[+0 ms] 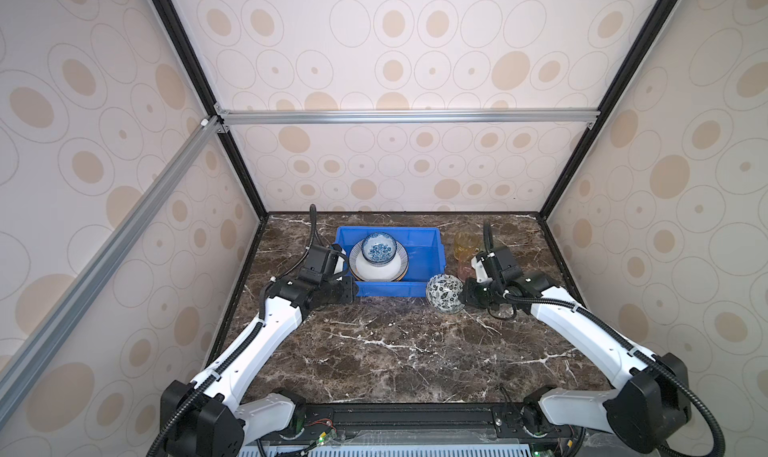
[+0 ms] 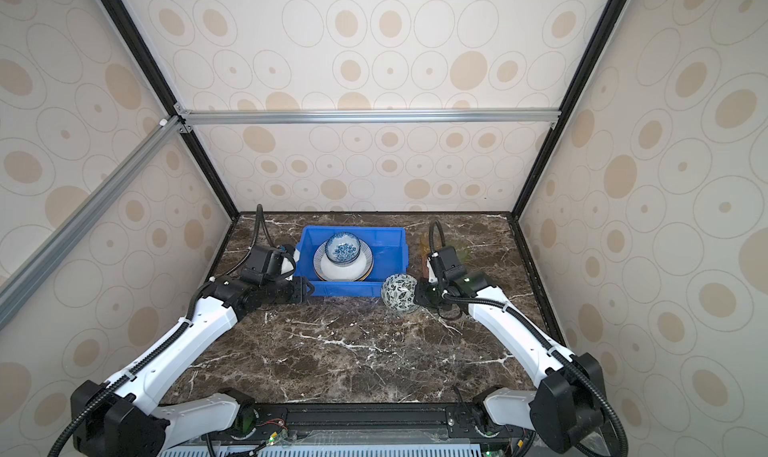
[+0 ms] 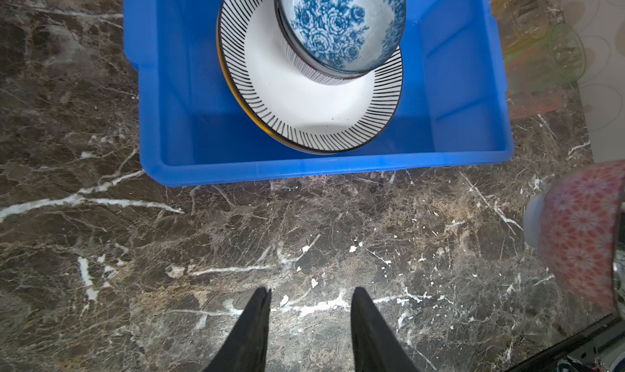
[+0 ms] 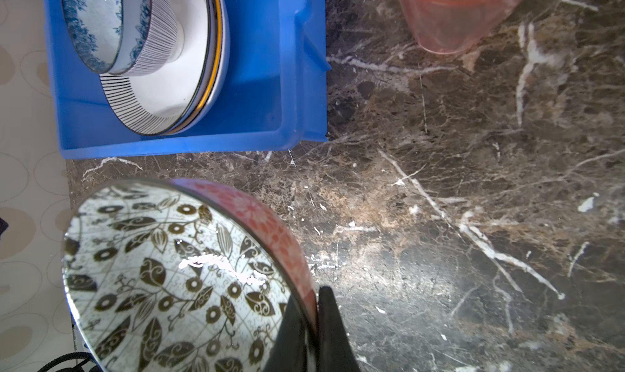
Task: Place the mixed dishes into the plastic bin
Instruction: 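Carry the leaf-patterned bowl with the right gripper over the bin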
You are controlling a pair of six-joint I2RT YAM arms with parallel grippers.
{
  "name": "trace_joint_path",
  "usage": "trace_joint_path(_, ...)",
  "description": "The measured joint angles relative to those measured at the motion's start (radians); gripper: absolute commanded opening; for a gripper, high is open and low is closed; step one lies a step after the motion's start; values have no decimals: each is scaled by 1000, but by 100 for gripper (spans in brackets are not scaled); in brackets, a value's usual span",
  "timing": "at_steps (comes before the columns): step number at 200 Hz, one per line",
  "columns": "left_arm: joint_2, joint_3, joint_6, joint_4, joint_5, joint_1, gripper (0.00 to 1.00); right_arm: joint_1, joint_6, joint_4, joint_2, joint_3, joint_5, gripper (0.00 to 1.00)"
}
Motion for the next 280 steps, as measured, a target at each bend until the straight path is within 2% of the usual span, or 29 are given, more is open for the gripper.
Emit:
trace_joint_path(117, -32, -31, 5, 32, 3, 0, 40, 93, -23, 26, 226, 218, 24, 0)
trace_joint_path(194, -95, -51, 6, 27, -15, 8, 41, 112, -54, 23, 378, 424, 33, 0)
trace_joint_path(280, -95, -68, 18, 27, -19, 25, 41, 138, -60, 18, 508, 575, 32, 0)
